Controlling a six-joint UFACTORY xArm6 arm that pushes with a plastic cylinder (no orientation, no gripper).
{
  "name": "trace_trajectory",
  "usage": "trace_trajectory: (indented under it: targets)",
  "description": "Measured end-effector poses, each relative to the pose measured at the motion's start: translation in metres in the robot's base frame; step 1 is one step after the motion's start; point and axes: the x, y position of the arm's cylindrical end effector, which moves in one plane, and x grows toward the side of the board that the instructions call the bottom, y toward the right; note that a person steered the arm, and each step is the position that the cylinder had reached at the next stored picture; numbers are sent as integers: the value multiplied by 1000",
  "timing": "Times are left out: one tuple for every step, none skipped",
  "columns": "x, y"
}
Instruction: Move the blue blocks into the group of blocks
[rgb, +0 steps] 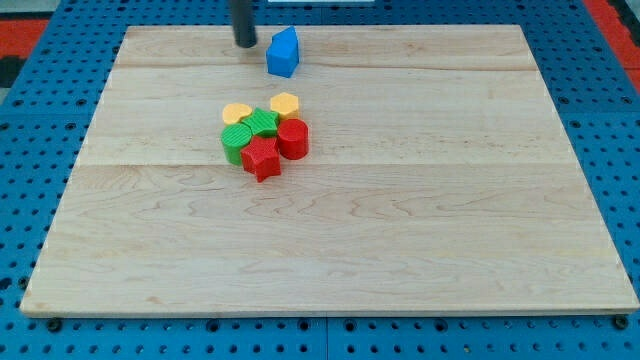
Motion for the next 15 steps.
trace_trajectory:
  targets:
    - [5, 44]
    - [43, 57]
    - [62, 29]
    - [43, 21]
    - [53, 4]
    - [92, 3]
    - [101, -2]
    - [49, 20]
    - [25, 60]
    - [37, 100]
    - [66, 97]
    - [15, 94]
    - [20, 69]
    - [59, 66]
    - [77, 99]
